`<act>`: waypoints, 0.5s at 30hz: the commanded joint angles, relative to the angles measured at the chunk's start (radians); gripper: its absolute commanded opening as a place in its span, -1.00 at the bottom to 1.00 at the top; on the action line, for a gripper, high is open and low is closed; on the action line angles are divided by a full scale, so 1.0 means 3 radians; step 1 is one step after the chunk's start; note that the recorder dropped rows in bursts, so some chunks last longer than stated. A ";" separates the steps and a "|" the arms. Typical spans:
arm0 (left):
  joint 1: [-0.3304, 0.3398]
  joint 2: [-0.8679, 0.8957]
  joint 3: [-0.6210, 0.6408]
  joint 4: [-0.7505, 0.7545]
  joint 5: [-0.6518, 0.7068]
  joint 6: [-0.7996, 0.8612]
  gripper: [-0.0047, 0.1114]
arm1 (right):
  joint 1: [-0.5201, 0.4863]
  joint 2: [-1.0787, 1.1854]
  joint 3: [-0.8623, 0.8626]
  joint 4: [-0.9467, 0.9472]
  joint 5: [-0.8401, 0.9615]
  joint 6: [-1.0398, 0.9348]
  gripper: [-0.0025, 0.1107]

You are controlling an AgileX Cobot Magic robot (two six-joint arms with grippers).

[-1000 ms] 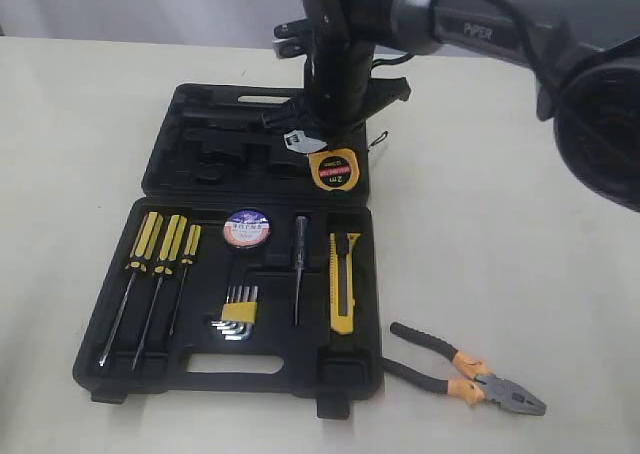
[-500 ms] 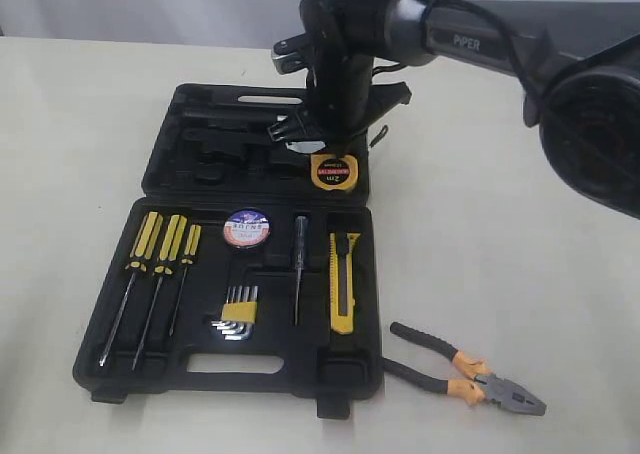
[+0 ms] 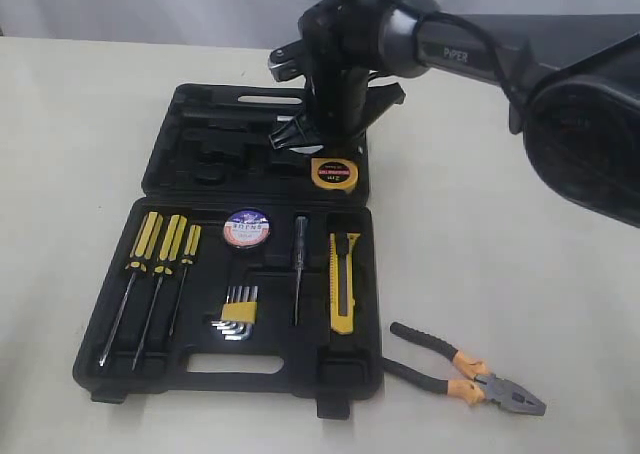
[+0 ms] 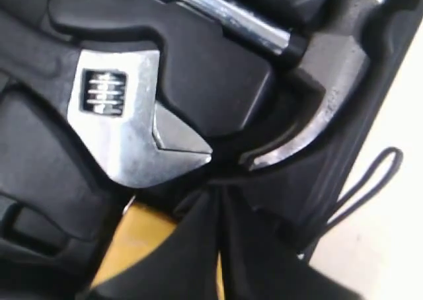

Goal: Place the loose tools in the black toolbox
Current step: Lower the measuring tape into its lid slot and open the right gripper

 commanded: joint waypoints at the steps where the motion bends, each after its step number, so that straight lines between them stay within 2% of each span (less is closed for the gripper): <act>1: -0.0019 0.0013 -0.0018 0.0027 0.0003 0.0001 -0.92 | -0.0014 -0.0136 0.0026 0.0048 0.0091 -0.0058 -0.96; 15: -0.0019 0.0013 -0.0018 0.0027 0.0003 0.0001 -0.92 | 0.0060 -0.0162 0.0153 0.0294 0.0175 -0.0172 -0.96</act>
